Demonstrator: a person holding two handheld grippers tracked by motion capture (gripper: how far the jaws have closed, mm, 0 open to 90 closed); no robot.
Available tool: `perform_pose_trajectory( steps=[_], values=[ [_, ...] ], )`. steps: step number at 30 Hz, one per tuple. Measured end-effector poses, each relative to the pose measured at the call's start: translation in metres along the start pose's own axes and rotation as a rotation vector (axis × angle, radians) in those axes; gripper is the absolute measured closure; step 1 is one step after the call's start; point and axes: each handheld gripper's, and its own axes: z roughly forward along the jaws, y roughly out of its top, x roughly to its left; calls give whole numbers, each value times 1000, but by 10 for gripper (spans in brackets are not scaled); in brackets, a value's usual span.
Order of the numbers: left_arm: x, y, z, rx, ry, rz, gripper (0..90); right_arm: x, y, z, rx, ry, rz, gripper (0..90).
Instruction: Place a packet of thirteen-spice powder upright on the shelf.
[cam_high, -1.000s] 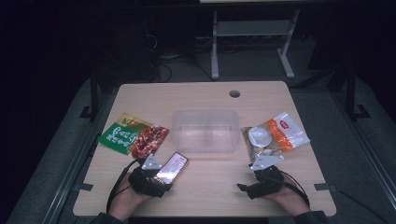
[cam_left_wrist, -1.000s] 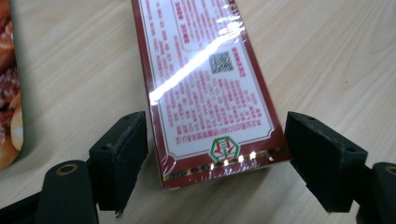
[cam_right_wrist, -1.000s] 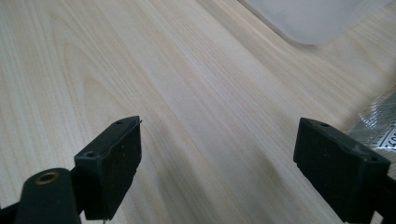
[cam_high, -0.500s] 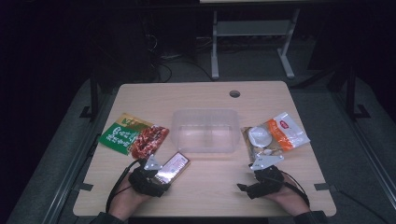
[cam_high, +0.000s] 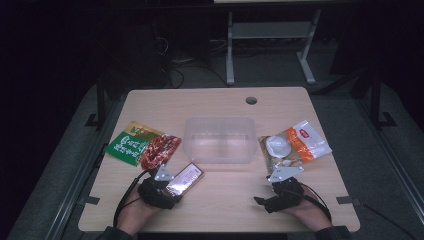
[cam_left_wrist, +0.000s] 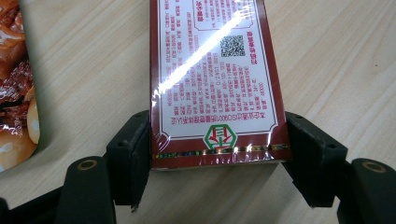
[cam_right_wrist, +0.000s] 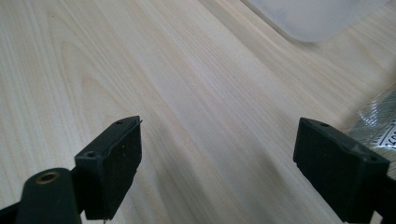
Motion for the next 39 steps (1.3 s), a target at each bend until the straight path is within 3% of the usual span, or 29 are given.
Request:
perform_pose_trajectory(
  steps=[9,16,19,28,39],
  values=[
    [6,-2,-3,-10,-75,4,320,0,0,-1,-5,0,0,148],
    [5,-1,-11,-48,-135,55,321,0,0,-1,-11,-3,-3,147],
    [5,-1,-15,-95,-180,60,321,1,0,-2,-12,3,-6,142],
    [4,6,-21,-207,-256,95,320,2,4,-6,-3,66,-23,141],
    [5,27,-20,-332,-305,163,321,1,17,-9,-81,163,-80,137]
  ],
)
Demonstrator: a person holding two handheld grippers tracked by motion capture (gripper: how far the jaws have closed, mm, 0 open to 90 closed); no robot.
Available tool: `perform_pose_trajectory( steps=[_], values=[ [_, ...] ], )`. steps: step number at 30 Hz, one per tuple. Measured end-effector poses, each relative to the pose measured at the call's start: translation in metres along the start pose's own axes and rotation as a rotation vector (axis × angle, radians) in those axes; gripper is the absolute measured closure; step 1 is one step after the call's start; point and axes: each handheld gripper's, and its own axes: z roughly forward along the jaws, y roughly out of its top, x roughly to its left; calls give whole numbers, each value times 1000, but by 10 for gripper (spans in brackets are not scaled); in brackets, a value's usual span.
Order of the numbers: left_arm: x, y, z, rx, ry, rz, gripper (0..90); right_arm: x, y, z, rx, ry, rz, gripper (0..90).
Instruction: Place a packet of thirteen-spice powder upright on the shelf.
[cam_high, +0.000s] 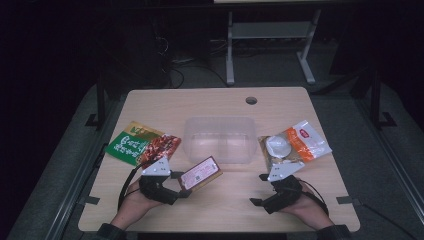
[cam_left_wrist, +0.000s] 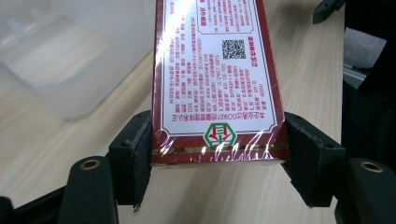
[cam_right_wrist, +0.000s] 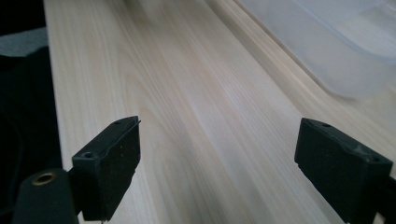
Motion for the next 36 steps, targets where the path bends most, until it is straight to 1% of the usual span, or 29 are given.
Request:
perform_pose_trajectory(
  steps=[1,3,4,6,8,11,12,15,16,18,21,22,25,27,31,34,36],
  values=[
    [0,1,1,-5,-7,3,320,0,3,0,-17,15,-2,135],
    [1,4,3,-8,-20,17,320,-1,6,1,-31,32,-14,133],
    [1,6,5,-14,-26,31,321,-2,8,1,-39,46,-13,133],
    [1,10,8,-23,-42,43,320,-5,13,1,-67,75,-25,133],
    [0,14,11,-29,-53,56,320,-8,16,1,-92,105,-24,133],
    [0,18,17,-37,-62,73,321,-12,23,-1,-117,119,-32,135],
    [0,19,19,-40,-72,76,320,-13,25,-1,-120,118,-34,135],
    [-1,23,25,-33,-86,103,321,-17,31,-1,-150,148,-39,136],
    [-2,23,27,-43,-98,106,320,-18,33,0,-153,151,-46,137],
    [-4,25,29,-43,-109,121,321,-20,37,1,-170,166,-62,138],
    [-7,25,31,-38,-119,133,320,-22,44,3,-211,207,-75,143],
    [-8,25,31,-29,-124,145,320,-23,45,4,-212,218,-82,143],
    [-10,26,31,-38,-142,153,320,-22,50,7,-226,262,-110,143],
    [-11,26,31,-42,-155,161,320,-20,53,10,-221,269,-126,144],
    [-14,26,32,-40,-176,176,321,-19,54,14,-209,290,-136,146],
    [-16,25,32,-31,-182,183,320,-18,54,15,-206,312,-139,177],
    [-17,25,32,-34,-186,190,320,-18,53,16,-198,329,-139,218]
  ],
)
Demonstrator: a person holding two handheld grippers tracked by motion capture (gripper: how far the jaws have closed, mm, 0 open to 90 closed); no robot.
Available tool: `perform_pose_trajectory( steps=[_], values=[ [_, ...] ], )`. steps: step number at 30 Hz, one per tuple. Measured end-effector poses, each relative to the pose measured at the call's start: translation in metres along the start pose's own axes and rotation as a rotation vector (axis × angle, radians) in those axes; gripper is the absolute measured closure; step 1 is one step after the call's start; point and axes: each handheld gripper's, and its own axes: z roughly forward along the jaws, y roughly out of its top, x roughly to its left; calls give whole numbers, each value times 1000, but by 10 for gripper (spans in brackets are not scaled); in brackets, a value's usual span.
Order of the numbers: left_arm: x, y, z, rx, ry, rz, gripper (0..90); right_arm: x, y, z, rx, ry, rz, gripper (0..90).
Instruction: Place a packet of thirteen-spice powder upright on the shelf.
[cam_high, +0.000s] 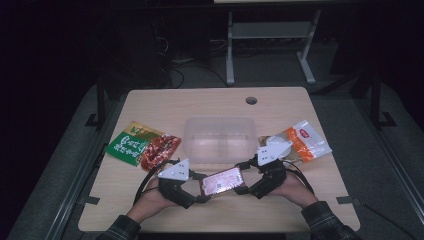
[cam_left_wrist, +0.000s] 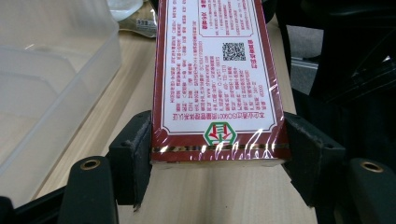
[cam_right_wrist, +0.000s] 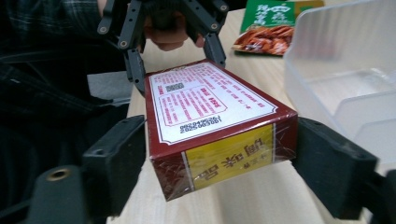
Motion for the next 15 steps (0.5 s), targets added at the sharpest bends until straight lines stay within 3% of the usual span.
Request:
perform_pose_trajectory(
  steps=[5,15],
  values=[
    [1,0,1,-2,-16,-2,320,1,-1,0,6,17,1,235],
    [4,-6,11,11,-34,-35,318,5,6,-4,-55,10,8,263]
  ],
)
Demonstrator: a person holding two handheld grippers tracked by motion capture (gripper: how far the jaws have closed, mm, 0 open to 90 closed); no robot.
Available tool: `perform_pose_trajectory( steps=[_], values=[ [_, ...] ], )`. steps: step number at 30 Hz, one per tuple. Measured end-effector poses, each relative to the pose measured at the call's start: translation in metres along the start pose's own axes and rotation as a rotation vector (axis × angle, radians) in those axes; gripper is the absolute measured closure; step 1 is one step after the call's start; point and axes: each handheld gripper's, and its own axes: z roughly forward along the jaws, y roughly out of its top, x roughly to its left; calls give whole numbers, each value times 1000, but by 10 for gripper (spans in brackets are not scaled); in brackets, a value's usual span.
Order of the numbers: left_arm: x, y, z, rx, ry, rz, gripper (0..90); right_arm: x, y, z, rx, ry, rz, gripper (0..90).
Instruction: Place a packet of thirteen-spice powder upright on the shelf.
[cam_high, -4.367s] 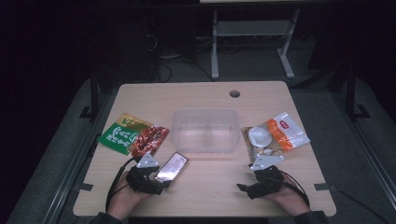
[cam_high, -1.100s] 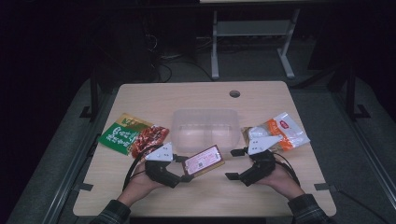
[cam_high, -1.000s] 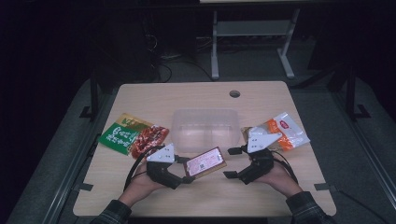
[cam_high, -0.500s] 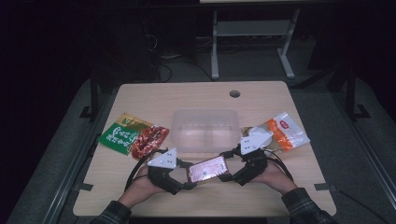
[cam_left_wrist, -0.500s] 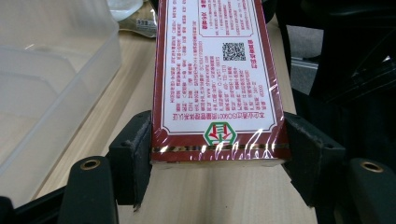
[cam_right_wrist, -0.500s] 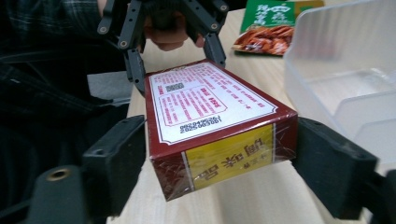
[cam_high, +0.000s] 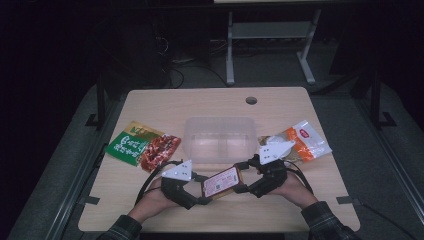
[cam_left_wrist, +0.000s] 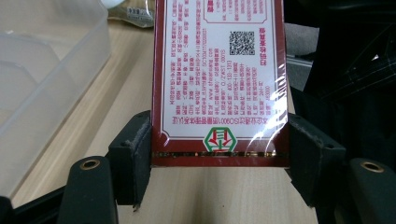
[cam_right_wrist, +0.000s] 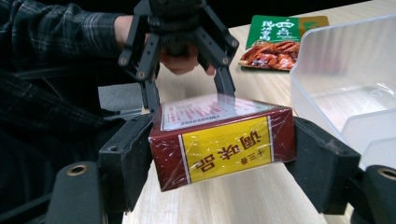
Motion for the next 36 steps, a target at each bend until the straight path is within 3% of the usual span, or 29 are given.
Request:
perform_pose_trajectory(
  steps=[4,7,10,14,24,32,36],
  values=[
    [2,2,6,7,2,1,319,1,3,-1,-26,-19,-5,265],
    [5,5,12,15,-2,-2,318,3,6,-3,-45,-27,18,266],
    [6,7,18,31,-7,4,318,3,10,-3,-82,-38,-1,269],
    [7,8,25,33,-26,10,318,5,15,-1,-88,-40,-20,274],
    [6,9,28,37,-69,23,316,11,26,11,-122,-11,-65,289],
    [4,9,29,43,-79,25,317,10,29,20,-109,30,-46,297],
    [3,9,30,44,-86,29,317,10,31,25,-114,48,-60,300]
  ],
)
